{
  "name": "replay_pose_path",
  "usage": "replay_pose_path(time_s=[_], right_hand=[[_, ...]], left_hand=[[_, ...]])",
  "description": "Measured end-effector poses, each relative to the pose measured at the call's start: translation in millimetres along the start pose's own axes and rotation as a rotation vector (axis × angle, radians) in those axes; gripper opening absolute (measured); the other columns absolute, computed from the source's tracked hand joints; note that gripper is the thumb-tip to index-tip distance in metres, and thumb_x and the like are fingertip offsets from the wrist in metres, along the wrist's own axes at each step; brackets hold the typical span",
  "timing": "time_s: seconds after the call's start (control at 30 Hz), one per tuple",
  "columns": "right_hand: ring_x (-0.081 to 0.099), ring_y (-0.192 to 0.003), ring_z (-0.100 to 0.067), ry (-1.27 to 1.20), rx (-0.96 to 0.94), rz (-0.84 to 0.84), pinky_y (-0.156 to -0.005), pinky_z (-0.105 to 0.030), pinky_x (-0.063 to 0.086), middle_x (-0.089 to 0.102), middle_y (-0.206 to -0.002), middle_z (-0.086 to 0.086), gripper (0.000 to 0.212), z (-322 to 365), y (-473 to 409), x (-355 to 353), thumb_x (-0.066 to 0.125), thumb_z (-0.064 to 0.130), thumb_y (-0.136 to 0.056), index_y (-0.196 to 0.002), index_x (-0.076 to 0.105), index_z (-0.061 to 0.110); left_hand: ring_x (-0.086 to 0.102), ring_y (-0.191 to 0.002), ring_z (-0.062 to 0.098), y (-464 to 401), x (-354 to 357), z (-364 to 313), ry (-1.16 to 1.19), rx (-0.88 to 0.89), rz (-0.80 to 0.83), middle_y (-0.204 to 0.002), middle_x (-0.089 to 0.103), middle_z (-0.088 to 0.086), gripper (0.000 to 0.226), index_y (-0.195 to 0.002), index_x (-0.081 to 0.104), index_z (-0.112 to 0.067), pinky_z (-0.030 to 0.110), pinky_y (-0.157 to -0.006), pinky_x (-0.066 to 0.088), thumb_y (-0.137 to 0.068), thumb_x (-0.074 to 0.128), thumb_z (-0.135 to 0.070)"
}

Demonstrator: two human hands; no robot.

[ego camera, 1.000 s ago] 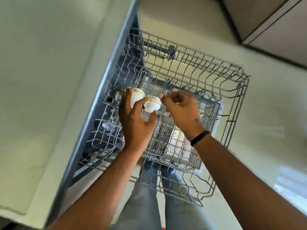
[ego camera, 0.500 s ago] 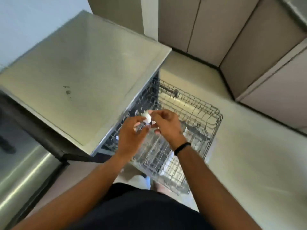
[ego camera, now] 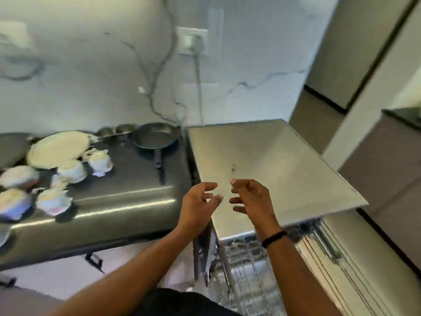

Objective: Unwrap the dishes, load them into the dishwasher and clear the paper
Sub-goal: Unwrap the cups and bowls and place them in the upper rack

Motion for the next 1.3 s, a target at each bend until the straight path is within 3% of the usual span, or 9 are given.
replay_pose_path(time_s=[0.17,0.33,0.43,0.57,0.67,0.9,1.0,1.13,1.3], right_hand=[[0.074,-0.080,-0.023,0.162,-0.086,0.189,-0.066,-0.030,0.060,0.073,-0.094,-0.006,0.025,24,-20,103,0.072,0.036,-0.091,-0.101,0.070,0.013],[0.074,-0.072,-0.018,0.218,-0.111,0.355,-0.059,-0.026,0.057,0.074,-0.091,-0.006,0.021,40,-39,232,0.072,0.032,-0.092,-0.100,0.069,0.013],[0.073,-0.076,-0.018,0.278,-0.089,0.524,-0.063,-0.029,0.058,0.074,-0.093,-0.005,0.021,38,-39,317,0.070,0.033,-0.093,-0.103,0.067,0.014],[0.073,-0.087,-0.023,0.342,-0.069,0.705,-0.070,-0.033,0.058,0.073,-0.100,-0.004,0.022,26,-34,417,0.068,0.035,-0.094,-0.110,0.064,0.019],[0.070,-0.085,-0.020,0.359,-0.034,0.759,-0.065,-0.029,0.057,0.073,-0.101,-0.006,0.026,10,-30,471,0.069,0.035,-0.094,-0.112,0.064,0.018],[0.065,-0.073,-0.016,0.441,0.096,0.729,-0.058,-0.028,0.053,0.067,-0.097,-0.009,0.030,-41,-41,519,0.069,0.036,-0.093,-0.116,0.056,0.021],[0.066,-0.080,-0.017,0.505,0.138,0.698,-0.059,-0.028,0.052,0.066,-0.105,-0.003,0.037,-61,-44,520,0.069,0.039,-0.093,-0.122,0.052,0.024],[0.070,-0.091,-0.023,0.558,0.187,0.709,-0.061,-0.027,0.052,0.066,-0.112,0.000,0.040,-81,-42,520,0.068,0.046,-0.091,-0.123,0.053,0.028],[0.069,-0.090,-0.018,0.569,0.167,0.707,-0.062,-0.025,0.054,0.065,-0.111,0.002,0.034,-77,-40,521,0.068,0.042,-0.092,-0.121,0.056,0.028]], left_hand=[[0.067,-0.093,0.000,-15,-88,21,0.107,-0.034,-0.188,-0.105,0.068,-0.012,0.024,-0.113,0.065,-0.028,0.010,-0.073,0.052,-0.090,0.074,-0.023],[0.069,-0.095,0.007,-29,-196,61,0.139,-0.110,-0.340,-0.105,0.072,-0.008,0.025,-0.109,0.067,-0.031,0.026,-0.078,0.059,-0.087,0.077,-0.024],[0.066,-0.101,0.006,-37,-269,87,0.092,-0.154,-0.428,-0.110,0.069,-0.010,0.030,-0.115,0.067,-0.029,0.031,-0.087,0.057,-0.087,0.076,-0.028],[0.066,-0.100,0.006,-37,-352,119,-0.006,-0.175,-0.542,-0.107,0.070,-0.008,0.028,-0.116,0.067,-0.023,0.024,-0.086,0.056,-0.089,0.075,-0.026],[0.066,-0.099,0.004,-33,-392,143,-0.081,-0.197,-0.570,-0.107,0.070,-0.008,0.026,-0.112,0.068,-0.025,0.020,-0.083,0.055,-0.087,0.076,-0.024],[0.056,-0.109,0.009,-27,-433,187,-0.327,-0.272,-0.505,-0.112,0.061,-0.009,0.041,-0.113,0.066,-0.031,0.032,-0.095,0.048,-0.073,0.073,-0.036],[0.052,-0.115,0.009,-26,-431,200,-0.334,-0.309,-0.382,-0.121,0.055,-0.008,0.058,-0.124,0.060,-0.031,0.025,-0.095,0.043,-0.069,0.075,-0.039],[0.051,-0.122,0.011,-26,-422,216,-0.380,-0.337,-0.249,-0.130,0.049,-0.006,0.074,-0.138,0.050,-0.031,0.030,-0.101,0.046,-0.070,0.075,-0.046],[0.051,-0.123,0.011,-29,-419,220,-0.425,-0.325,-0.228,-0.136,0.047,-0.006,0.078,-0.144,0.046,-0.028,0.029,-0.101,0.046,-0.074,0.078,-0.039]])
Point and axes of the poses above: each hand's wrist, its own y-axis away from the middle knuckle, its own x-axis out of the palm, z = x × y, the point moved 5 cm from there along -y, towards the middle knuckle
